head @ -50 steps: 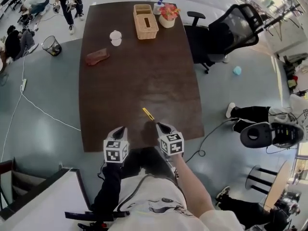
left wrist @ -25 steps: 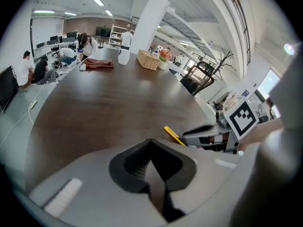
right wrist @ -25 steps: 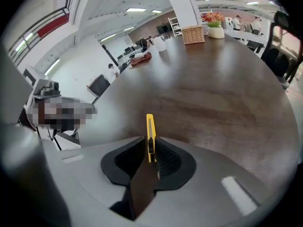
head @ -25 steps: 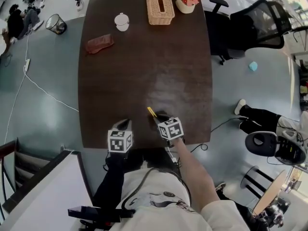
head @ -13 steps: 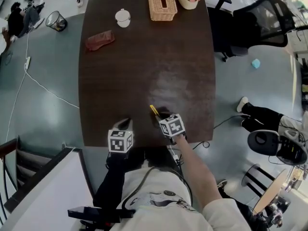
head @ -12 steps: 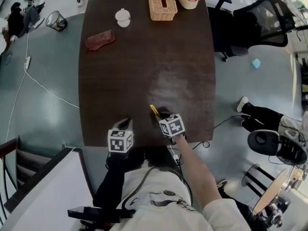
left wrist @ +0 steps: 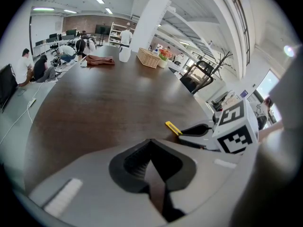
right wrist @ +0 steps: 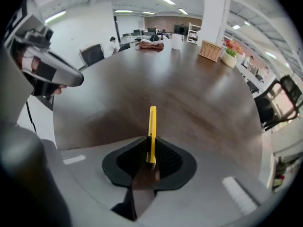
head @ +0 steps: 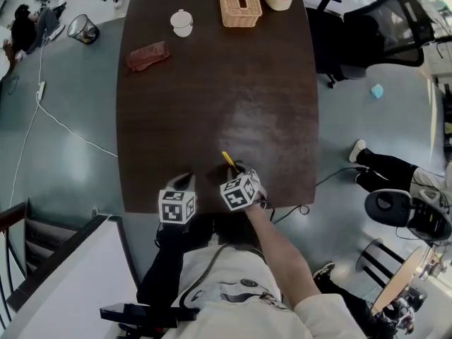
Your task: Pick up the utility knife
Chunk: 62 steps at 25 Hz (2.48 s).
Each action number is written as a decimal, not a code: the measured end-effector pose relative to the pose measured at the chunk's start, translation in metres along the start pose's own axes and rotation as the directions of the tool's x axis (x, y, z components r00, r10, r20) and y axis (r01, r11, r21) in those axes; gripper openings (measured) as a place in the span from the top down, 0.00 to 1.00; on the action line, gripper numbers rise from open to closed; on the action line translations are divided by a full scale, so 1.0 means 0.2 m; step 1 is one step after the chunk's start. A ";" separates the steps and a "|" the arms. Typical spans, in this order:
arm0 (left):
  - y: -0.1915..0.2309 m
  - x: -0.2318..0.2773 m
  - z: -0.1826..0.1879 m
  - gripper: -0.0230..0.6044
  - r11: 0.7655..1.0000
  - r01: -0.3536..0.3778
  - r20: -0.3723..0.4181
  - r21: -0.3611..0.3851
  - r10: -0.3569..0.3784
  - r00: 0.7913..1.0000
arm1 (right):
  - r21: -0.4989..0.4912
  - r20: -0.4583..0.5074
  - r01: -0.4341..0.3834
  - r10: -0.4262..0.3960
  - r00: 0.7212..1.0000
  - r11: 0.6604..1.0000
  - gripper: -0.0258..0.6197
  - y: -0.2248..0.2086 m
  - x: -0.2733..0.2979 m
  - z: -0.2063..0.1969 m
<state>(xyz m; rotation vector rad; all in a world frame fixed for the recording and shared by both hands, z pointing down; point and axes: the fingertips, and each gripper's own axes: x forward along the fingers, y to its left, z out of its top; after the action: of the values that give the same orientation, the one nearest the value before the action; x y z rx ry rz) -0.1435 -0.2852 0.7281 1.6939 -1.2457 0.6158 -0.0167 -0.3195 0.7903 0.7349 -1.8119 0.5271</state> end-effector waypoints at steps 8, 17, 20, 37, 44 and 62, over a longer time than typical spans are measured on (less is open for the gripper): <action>0.01 -0.04 -0.01 0.97 1.000 -0.002 0.015 0.003 0.002 1.000 | 0.128 0.086 -0.024 0.013 0.996 0.991 0.88 -0.03 -0.04 0.03; 0.01 -0.20 0.17 0.97 0.997 -0.029 0.206 0.065 0.015 0.979 | 0.198 0.424 0.004 -0.089 0.901 0.980 0.88 -0.08 -0.51 0.33; 0.00 -0.32 0.25 0.97 0.995 -0.027 0.284 0.094 -0.001 0.959 | 0.184 0.528 0.032 -0.126 0.840 0.982 0.88 -0.04 -0.74 0.42; -0.09 -0.91 0.18 0.97 0.992 -0.063 0.539 0.106 -0.003 0.842 | 0.193 0.741 0.142 -0.239 0.627 0.971 0.88 0.11 -1.54 0.16; -0.36 -1.18 -0.23 0.97 0.988 -0.100 0.585 0.120 0.011 0.811 | 0.192 0.774 0.116 -0.223 0.592 0.974 0.88 0.28 -1.79 -0.36; -0.66 -1.64 -0.71 0.97 0.964 -0.131 0.661 0.232 -0.057 0.748 | 0.251 0.848 0.037 -0.238 0.474 0.967 0.88 0.71 -2.20 -0.71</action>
<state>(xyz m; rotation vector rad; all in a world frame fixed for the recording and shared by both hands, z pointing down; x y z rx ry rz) -0.1242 0.0018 0.4796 2.2298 -1.7554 0.1842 0.0887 -0.0217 0.4235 1.4815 -2.6377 0.1973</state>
